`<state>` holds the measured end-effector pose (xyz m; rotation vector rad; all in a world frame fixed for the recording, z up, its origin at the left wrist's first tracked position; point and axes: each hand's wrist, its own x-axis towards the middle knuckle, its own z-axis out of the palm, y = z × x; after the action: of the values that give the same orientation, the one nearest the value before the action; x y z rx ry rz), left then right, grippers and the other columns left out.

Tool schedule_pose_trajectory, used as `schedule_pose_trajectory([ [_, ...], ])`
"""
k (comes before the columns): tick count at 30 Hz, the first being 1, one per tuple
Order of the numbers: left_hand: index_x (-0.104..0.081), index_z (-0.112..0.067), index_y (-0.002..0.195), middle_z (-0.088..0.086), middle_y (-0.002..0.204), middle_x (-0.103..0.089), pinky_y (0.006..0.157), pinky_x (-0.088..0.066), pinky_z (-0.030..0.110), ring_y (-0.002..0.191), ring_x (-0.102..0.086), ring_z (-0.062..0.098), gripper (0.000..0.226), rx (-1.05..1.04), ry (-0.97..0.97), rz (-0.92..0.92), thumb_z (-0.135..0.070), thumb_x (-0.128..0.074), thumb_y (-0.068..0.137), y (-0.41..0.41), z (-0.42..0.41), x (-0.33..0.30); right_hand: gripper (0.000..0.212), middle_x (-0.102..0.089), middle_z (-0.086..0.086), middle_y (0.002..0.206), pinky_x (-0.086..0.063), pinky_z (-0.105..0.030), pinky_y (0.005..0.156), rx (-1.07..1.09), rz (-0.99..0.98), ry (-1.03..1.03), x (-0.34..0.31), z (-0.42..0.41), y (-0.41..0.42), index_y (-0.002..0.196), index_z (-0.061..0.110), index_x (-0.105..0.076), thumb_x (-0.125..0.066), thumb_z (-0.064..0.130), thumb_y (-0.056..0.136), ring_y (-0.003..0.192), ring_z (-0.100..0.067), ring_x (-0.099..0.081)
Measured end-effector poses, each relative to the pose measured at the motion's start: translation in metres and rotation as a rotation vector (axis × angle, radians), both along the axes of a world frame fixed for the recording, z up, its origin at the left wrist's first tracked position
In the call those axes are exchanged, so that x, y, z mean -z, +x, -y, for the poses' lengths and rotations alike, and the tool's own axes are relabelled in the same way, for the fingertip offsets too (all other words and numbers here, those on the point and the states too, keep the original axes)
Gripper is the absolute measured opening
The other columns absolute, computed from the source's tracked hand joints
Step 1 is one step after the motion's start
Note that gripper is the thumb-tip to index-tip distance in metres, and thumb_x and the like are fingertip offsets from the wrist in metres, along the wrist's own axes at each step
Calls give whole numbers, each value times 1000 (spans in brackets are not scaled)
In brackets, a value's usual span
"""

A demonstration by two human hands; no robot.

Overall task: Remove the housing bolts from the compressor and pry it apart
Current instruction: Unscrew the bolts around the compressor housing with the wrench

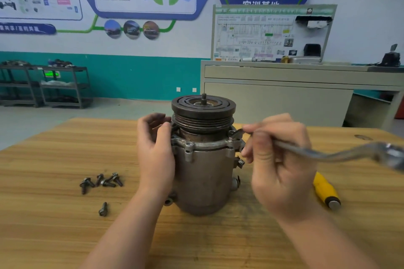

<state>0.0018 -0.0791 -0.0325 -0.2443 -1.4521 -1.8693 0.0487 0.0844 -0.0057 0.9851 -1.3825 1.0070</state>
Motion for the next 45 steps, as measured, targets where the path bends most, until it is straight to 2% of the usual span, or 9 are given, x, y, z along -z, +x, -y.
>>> schedule_pose_trajectory([
  [5,-56,-24,101,-6,97,-62,70,-46,7,83,-60,-7,14,-6,-12,-2,-14,-48,96,1,-1,-1,24,-57,-13,80,-45,-23,56,68,-73,44,4,1,0,93,9,-46,-38,28,104,64,-13,-53],
  [9,-57,-24,101,-5,97,-62,70,-45,8,84,-59,-5,15,1,-2,5,-25,-49,88,2,-1,-2,20,-58,-6,75,-37,-21,47,-244,163,-398,3,2,-5,85,19,-43,-35,24,103,47,-17,-48],
  [14,-57,-24,99,-6,95,-62,70,-46,9,82,-59,-5,17,15,9,11,-28,-49,85,3,-1,-3,32,-65,-7,60,-40,-18,40,-727,911,-941,-11,-16,-28,80,13,-50,-34,23,105,42,-16,-55],
  [17,-57,-25,99,-7,95,-62,69,-46,7,82,-59,-6,14,16,-4,13,-26,-49,88,3,-1,-2,27,-69,-8,63,-47,-19,43,-754,865,-1089,-14,-26,-32,85,10,-50,-39,26,104,47,-13,-61],
  [27,-57,-22,101,-5,96,-63,68,-45,7,81,-60,-6,20,3,-2,20,-29,-49,84,5,-2,-4,16,-62,1,76,-46,-27,44,-193,216,-339,-7,-4,-4,88,31,-46,-41,33,103,51,-14,-60],
  [33,-57,-19,104,-1,100,-63,71,-47,9,85,-60,-2,13,-27,-19,29,-17,-48,96,3,-1,-2,28,-56,-8,83,-46,-23,58,11,-52,-28,9,8,-1,90,10,-47,-36,33,104,67,-12,-54],
  [36,-57,-13,109,-2,99,-62,70,-46,8,83,-59,-5,15,-34,-31,30,-12,-46,98,4,-1,-2,23,-56,-12,74,-39,-21,50,-162,85,-348,8,10,-3,88,15,-45,-34,26,105,50,-15,-48],
  [41,-56,-10,108,-2,96,-61,70,-46,8,80,-58,-7,14,-47,-19,23,-9,-46,98,5,-3,-5,32,-60,-10,52,-34,-17,35,-749,961,-1039,-13,-13,-33,76,5,-46,-32,14,103,35,-15,-48],
  [45,-56,-12,106,-2,96,-61,71,-47,9,81,-59,-5,14,-50,-20,23,-9,-46,98,5,-4,-5,24,-65,-11,58,-45,-18,39,-886,905,-1225,-23,-29,-38,84,9,-46,-39,20,104,43,-14,-59],
])
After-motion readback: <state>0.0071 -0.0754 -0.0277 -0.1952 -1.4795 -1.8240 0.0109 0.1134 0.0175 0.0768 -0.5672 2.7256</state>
